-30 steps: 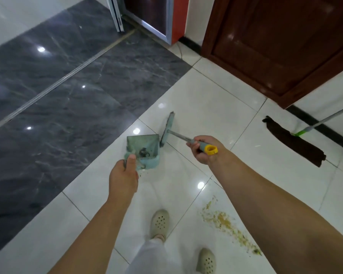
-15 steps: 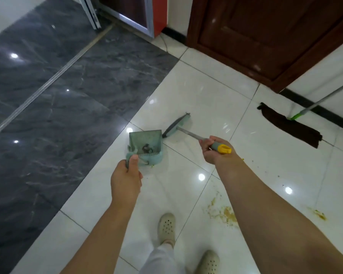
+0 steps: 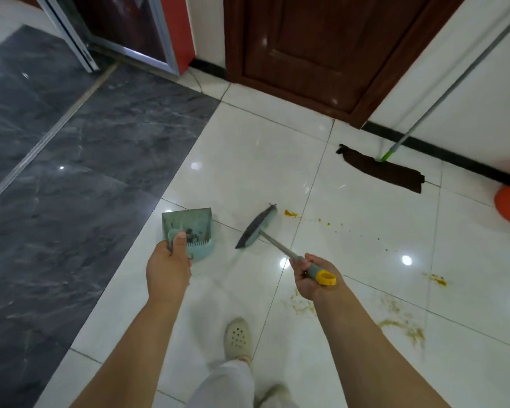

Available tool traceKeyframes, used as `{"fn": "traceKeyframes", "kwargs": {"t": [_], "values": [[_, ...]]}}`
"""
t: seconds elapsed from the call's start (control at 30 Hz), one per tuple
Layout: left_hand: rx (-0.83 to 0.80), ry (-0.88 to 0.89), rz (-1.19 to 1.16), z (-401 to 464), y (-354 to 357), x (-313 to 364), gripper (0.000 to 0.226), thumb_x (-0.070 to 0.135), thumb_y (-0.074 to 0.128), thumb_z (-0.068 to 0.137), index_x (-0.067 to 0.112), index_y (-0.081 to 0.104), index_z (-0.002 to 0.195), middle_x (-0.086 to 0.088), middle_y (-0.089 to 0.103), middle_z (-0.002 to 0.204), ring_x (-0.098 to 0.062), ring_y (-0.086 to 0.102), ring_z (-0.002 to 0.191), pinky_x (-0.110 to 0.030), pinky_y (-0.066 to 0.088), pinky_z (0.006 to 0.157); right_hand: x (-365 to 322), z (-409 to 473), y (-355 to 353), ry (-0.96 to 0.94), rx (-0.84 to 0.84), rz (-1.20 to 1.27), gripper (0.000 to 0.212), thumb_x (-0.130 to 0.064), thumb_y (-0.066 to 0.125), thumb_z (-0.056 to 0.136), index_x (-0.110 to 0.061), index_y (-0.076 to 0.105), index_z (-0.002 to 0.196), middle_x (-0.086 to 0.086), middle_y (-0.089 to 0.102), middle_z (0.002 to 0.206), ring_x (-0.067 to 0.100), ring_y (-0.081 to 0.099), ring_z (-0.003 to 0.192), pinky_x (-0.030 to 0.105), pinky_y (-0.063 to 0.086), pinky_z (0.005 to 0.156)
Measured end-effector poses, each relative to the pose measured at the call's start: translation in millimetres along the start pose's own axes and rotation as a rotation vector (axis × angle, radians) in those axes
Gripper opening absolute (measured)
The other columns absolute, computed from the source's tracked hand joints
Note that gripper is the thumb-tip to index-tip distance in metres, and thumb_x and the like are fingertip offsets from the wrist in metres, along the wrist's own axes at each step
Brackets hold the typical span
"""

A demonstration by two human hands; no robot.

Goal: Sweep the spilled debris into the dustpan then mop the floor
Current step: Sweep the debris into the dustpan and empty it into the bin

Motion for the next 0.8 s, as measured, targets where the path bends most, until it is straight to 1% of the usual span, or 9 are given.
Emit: {"fn": "traceKeyframes", "kwargs": {"t": [0.1,0.23,0.37,0.47,0.53,0.6,0.67,0.73,0.8], "values": [[-0.028,0.020,0.044,-20.8,9.7,-1.1,0.047,0.050,0.042,0.095,0.009,0.047,0.072,-0.007,0.053,0.058,-0.018,0.046,0.042,-0.023,0.034,0.041,-3.7,-9.4,-28.3,-0.017,0.020,0.019,0.029,-0.004,0.047,0.095,0.001,0.047,0.124,0.024,0.049,0.116,0.015,0.043,0.023,0.014,0.040,0.028],[-0.083,0.060,0.092,-52.5,21.1,-9.5,0.048,0.052,0.041,0.094,0.010,0.047,0.070,-0.005,0.053,0.056,-0.019,0.047,0.042,-0.023,0.036,0.042,-9.9,-22.8,-71.1,-0.038,0.028,0.042,0.033,-0.002,0.047,0.095,0.001,0.046,0.128,0.024,0.044,0.138,0.014,0.043,0.030,0.015,0.041,0.028],[-0.139,0.092,0.134,-90.9,32.4,-21.9,0.050,0.053,0.041,0.093,0.010,0.049,0.071,-0.005,0.054,0.057,-0.019,0.049,0.044,-0.023,0.036,0.041,-18.6,-36.7,-123.0,-0.048,0.033,0.085,0.042,-0.002,0.047,0.095,-0.002,0.043,0.137,0.024,0.048,0.119,0.013,0.044,0.028,0.015,0.041,0.029],[-0.184,0.112,0.120,-122.4,42.8,-33.1,0.049,0.054,0.041,0.093,0.012,0.047,0.069,-0.007,0.054,0.061,-0.021,0.049,0.047,-0.025,0.038,0.043,-26.6,-48.6,-163.1,-0.061,0.043,0.112,0.043,-0.002,0.047,0.096,0.002,0.040,0.138,0.026,0.049,0.118,0.015,0.043,0.024,0.015,0.040,0.028],[-0.209,0.140,0.148,-144.4,50.2,-41.5,0.050,0.056,0.039,0.093,0.013,0.046,0.067,-0.006,0.054,0.060,-0.020,0.049,0.048,-0.025,0.037,0.044,-32.5,-57.7,-191.5,-0.071,0.066,0.120,0.036,-0.001,0.050,0.094,0.003,0.047,0.130,0.027,0.050,0.127,0.016,0.050,0.036,0.015,0.040,0.027],[-0.231,0.152,0.142,-165.7,58.1,-50.1,0.050,0.057,0.039,0.092,0.015,0.046,0.066,-0.005,0.053,0.059,-0.020,0.048,0.047,-0.025,0.037,0.044,-37.4,-67.4,-221.1,-0.081,0.069,0.129,0.021,0.000,0.051,0.093,0.007,0.053,0.114,0.024,0.047,0.137,0.014,0.059,0.064,0.014,0.040,0.027],[-0.252,0.165,0.134,-185.5,66.0,-58.2,0.050,0.057,0.040,0.093,0.015,0.047,0.067,-0.005,0.053,0.059,-0.021,0.048,0.049,-0.027,0.039,0.047,-42.4,-75.7,-251.5,-0.107,0.053,0.160,0.012,0.001,0.048,0.094,0.007,0.053,0.104,0.023,0.044,0.140,0.014,0.061,0.078,0.013,0.039,0.027],[-0.278,0.182,0.127,-205.1,74.7,-64.1,0.050,0.056,0.040,0.093,0.014,0.047,0.067,-0.006,0.052,0.059,-0.023,0.048,0.050,-0.030,0.041,0.050,-47.9,-81.1,-284.5,-0.132,0.072,0.204,0.026,-0.001,0.047,0.096,0.003,0.050,0.122,0.027,0.041,0.140,0.015,0.060,0.089,0.013,0.039,0.028],[-0.296,0.214,0.152,-217.9,81.0,-68.5,0.052,0.056,0.039,0.093,0.013,0.048,0.067,-0.007,0.053,0.059,-0.024,0.049,0.049,-0.029,0.041,0.050,-53.0,-84.5,-310.8,-0.140,0.107,0.223,0.037,-0.002,0.047,0.097,-0.001,0.045,0.133,0.029,0.040,0.140,0.012,0.055,0.088,0.013,0.039,0.028]]}}
Point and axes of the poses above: each hand's wrist, its own z-axis towards the middle knuckle, its own y-axis out of the palm, x = y × z, the point moved 1 cm from there along z, towards the middle knuckle
